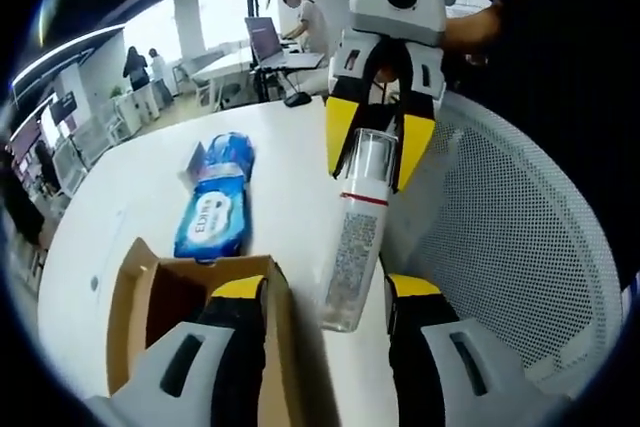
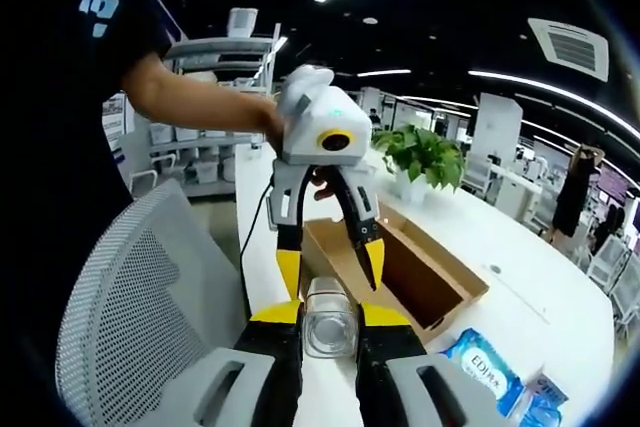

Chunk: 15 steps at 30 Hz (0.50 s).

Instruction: Operate the shoe box by opening the lid, removing the specified soft item, and placing it in the target area until the item is outside and the box remains undamaged.

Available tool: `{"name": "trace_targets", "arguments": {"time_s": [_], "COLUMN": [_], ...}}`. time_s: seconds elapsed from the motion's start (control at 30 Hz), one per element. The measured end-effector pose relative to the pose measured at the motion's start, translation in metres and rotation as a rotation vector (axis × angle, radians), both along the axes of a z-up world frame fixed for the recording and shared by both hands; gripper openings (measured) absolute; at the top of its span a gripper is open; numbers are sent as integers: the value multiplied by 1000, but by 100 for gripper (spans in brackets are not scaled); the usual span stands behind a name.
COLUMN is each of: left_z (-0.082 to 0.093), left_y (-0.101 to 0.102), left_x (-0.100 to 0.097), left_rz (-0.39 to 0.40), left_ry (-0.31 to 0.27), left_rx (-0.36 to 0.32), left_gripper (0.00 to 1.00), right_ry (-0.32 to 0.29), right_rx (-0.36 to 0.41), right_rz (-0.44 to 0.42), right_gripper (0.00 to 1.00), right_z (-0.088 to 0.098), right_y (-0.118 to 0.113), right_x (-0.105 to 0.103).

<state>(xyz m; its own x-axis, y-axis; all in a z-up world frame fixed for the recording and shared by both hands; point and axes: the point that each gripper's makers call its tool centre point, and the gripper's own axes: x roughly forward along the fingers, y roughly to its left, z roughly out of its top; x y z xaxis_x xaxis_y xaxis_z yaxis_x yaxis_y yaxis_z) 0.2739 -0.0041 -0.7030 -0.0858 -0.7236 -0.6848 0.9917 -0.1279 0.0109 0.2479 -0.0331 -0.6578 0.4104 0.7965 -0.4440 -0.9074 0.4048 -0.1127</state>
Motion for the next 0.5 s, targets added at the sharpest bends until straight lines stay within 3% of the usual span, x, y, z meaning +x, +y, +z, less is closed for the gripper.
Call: {"name": "trace_targets", "arguments": {"time_s": [0.5], "left_z": [10], "left_y": [18], "left_x": [16], "left_rz": [186], "left_ry": [36], "left_rx": [-69], "left_gripper": [60], "right_ry": [-32], "right_rx": [-63], "right_rz": [29], "right_gripper": [14], "right_z": [5], "right_y": [-13], "right_x": [24]}}
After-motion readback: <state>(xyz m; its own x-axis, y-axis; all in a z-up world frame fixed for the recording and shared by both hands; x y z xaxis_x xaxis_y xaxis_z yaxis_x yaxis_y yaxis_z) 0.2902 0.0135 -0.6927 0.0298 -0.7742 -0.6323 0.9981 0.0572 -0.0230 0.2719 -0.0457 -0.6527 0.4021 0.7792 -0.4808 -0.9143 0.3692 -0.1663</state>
